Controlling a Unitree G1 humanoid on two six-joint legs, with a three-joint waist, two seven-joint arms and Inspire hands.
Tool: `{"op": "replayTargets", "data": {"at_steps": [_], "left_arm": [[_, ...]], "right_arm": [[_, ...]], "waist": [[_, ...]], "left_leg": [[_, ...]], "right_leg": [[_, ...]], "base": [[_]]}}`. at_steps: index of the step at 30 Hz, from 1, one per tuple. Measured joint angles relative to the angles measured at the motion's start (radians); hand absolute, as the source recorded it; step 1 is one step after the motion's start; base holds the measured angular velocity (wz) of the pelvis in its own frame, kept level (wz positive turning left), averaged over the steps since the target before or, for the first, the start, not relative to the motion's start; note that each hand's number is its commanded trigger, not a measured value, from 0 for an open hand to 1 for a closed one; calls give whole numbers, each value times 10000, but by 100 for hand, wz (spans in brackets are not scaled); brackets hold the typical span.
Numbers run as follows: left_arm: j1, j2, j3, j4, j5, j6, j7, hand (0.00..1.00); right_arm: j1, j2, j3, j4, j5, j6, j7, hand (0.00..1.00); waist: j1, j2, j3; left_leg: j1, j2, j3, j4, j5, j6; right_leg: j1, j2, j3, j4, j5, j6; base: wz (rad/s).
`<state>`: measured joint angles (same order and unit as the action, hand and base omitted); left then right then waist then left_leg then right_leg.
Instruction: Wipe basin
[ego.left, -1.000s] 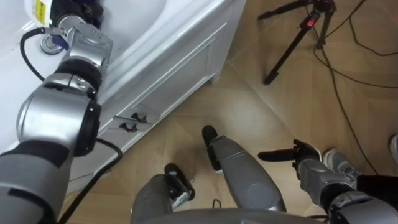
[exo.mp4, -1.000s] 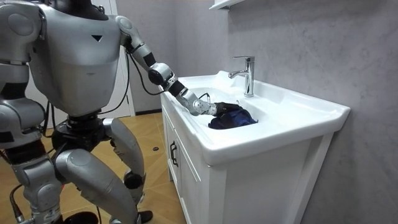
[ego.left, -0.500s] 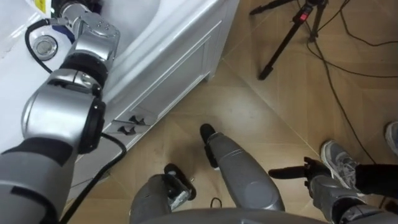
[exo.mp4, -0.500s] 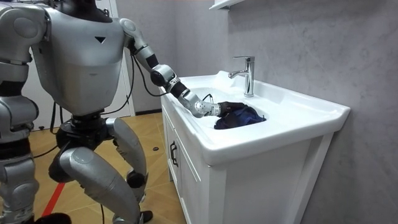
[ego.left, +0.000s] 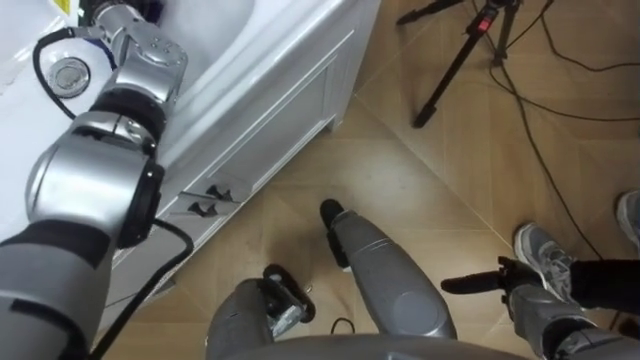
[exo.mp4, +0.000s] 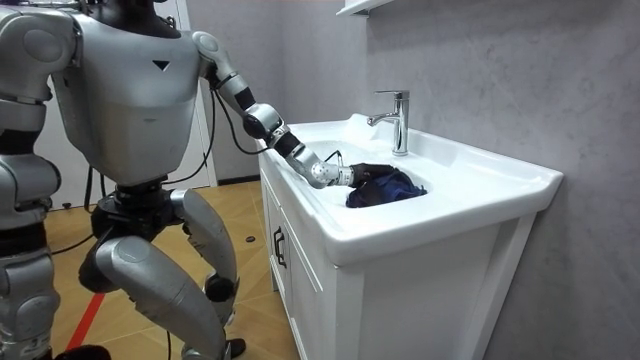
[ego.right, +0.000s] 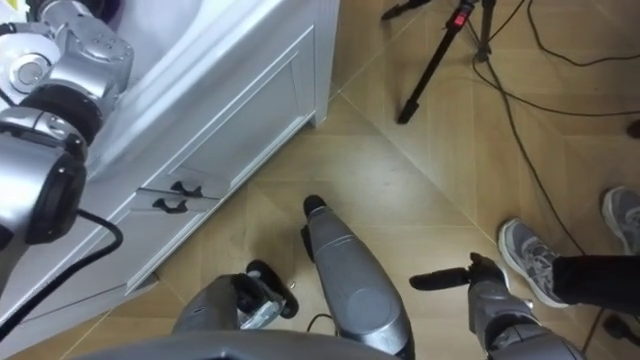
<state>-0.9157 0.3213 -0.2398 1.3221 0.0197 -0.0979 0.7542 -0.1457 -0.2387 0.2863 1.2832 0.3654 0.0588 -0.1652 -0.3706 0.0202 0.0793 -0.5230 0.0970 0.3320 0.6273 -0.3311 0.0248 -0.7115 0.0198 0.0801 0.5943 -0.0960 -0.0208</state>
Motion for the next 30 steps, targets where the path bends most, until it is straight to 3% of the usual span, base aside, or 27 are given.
{"op": "replayTargets", "data": {"at_steps": [4,7,9,11,12,17,23,30], "left_arm": [[874,547,57,135,-63,-372,-507,100],[1215,850,113,259,-78,-372,-941,100],[1452,1027,352,380,-66,-328,-1123,100],[1647,1132,666,549,-40,-148,-1371,100],[1692,1158,761,545,-47,-147,-1404,100],[1782,1531,1025,634,241,490,-1513,100],[1945,1671,1190,508,734,645,-1516,100],[1990,1673,1185,523,946,754,-1571,100]], "right_arm": [[145,17,29,-7,-199,70,-311,0],[290,17,34,-21,-224,87,-428,0],[290,17,39,-36,-230,74,-428,0],[277,17,29,-30,-234,63,-436,0],[270,18,28,-34,-230,61,-443,0],[292,15,-41,-298,-99,45,-571,0],[293,38,-54,-430,225,59,-623,0],[348,47,-60,-433,196,35,-632,0]], "waist": [[324,-19,-18],[754,-24,-36],[919,2,-107],[1292,13,-278],[1351,15,-303],[1810,18,-317],[2088,9,-331],[2118,10,-337]], "left_leg": [[74,94,7,91,-38,-53],[46,110,-91,128,-33,-92],[1,117,-219,151,-13,-123],[-45,137,-359,165,61,-244],[-43,140,-398,164,71,-258],[8,139,-711,176,127,-311],[108,112,-850,136,137,-327],[228,141,-1054,150,135,-350]], "right_leg": [[38,61,-17,146,-79,-105],[27,39,-133,250,-163,-162],[28,0,-244,266,-220,-172],[41,-5,-345,267,-198,-303],[65,-10,-389,260,-195,-326],[297,3,-575,191,-231,-366],[486,-10,-753,106,-223,-380],[745,-57,-1023,16,-273,-446]], "base": [[-3],[9],[16],[13],[15],[14],[5],[7]]}}
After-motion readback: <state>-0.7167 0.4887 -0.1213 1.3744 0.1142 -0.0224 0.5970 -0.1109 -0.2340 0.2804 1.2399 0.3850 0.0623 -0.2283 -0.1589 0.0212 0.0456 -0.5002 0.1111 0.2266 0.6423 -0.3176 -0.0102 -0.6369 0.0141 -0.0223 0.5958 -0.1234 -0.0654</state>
